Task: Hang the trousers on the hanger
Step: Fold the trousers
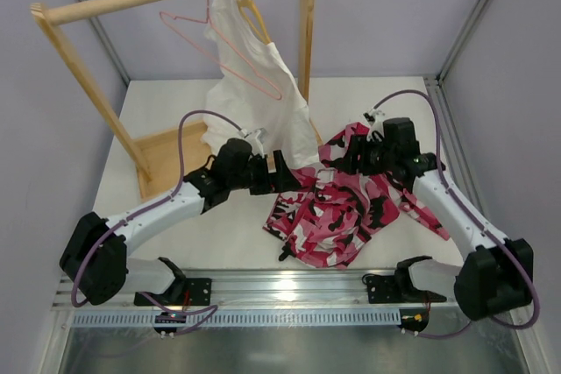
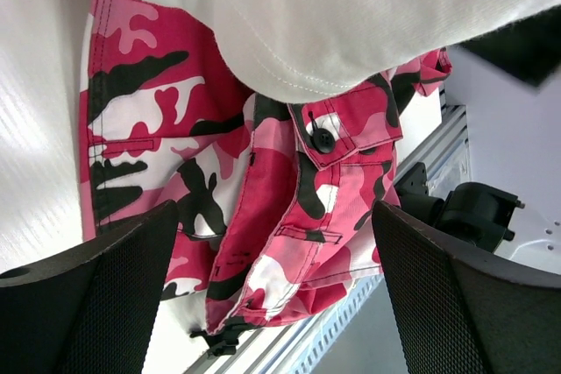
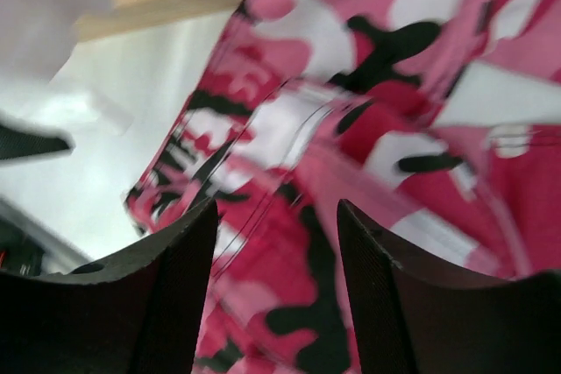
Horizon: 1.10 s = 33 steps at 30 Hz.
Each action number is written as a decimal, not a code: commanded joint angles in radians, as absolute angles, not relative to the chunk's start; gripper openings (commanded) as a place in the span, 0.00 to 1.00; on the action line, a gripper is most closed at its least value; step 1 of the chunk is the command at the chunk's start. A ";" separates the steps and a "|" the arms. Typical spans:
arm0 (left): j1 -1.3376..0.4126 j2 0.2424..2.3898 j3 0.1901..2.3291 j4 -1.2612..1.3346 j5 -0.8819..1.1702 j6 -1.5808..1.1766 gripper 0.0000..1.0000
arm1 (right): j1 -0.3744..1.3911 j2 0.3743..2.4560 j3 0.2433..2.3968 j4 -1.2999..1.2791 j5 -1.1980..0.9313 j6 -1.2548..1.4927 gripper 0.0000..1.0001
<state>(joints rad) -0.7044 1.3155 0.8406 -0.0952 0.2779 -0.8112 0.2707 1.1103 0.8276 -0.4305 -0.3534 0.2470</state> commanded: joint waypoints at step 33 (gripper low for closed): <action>-0.701 1.221 0.799 -0.014 0.394 -0.695 0.96 | 0.503 0.978 0.767 -0.431 -0.527 0.182 0.04</action>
